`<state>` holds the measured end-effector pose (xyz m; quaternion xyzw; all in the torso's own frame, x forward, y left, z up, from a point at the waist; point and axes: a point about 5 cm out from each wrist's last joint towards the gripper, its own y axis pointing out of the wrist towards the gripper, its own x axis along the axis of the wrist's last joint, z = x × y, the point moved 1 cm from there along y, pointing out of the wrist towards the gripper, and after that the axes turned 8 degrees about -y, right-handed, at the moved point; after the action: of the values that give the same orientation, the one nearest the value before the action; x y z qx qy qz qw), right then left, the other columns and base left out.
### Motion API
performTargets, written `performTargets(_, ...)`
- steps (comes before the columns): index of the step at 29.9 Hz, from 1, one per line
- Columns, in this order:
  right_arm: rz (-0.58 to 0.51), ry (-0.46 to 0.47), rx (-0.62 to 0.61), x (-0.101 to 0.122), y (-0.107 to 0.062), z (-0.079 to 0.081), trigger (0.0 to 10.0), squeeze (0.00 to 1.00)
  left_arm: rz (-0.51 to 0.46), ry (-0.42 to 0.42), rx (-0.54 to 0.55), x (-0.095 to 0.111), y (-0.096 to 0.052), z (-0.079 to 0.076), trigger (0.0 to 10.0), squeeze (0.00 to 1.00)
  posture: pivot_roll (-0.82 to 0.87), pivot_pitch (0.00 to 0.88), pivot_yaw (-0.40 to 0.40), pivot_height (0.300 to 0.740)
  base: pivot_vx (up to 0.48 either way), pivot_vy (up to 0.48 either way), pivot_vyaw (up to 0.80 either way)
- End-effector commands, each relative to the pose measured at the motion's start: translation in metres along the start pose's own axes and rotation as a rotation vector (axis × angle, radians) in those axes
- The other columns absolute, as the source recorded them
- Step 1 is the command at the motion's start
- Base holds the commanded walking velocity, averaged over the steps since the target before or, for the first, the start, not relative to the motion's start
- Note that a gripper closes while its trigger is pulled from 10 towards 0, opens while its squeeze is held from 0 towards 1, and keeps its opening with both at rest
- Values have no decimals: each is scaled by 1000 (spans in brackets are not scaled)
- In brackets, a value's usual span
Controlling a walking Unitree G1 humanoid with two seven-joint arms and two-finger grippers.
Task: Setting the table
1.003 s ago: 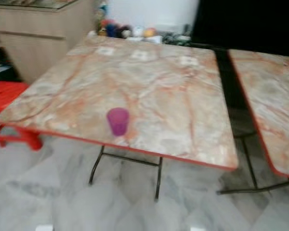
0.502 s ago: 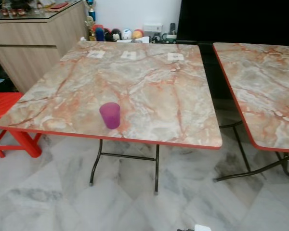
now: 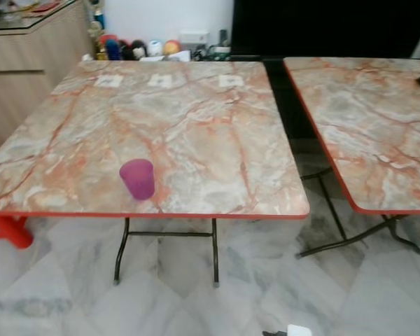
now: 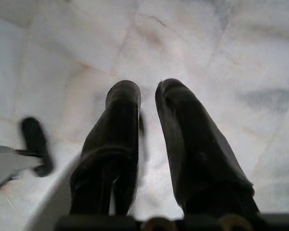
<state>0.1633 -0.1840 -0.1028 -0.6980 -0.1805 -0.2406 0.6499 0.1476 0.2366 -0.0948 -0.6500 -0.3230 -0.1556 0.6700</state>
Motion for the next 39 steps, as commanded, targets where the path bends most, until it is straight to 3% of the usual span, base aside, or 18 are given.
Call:
performTargets(1,24,3,1,-6,-1,0,10000,0,17,-1,7,-5,-1,0,10000,0,60,83,-3,740,0,0,-756)
performTargets(11,20,0,5,-4,0,2,10000,0,11,-6,9,-4,-1,0,10000,0,61,87,-3,740,0,0,-739)
performTargets(21,15,-1,11,-3,0,4,10000,0,-28,-19,2,0,-1,0,10000,0,71,93,-3,740,0,0,0)
performTargets(29,18,6,13,-3,0,7,10000,0,-28,-17,-3,0,-1,0,10000,0,66,95,0,740,0,426,0)
performTargets(39,6,6,11,-1,0,6,10000,0,-35,-12,0,0,-1,-1,10000,0,69,98,-2,740,0,0,-438)
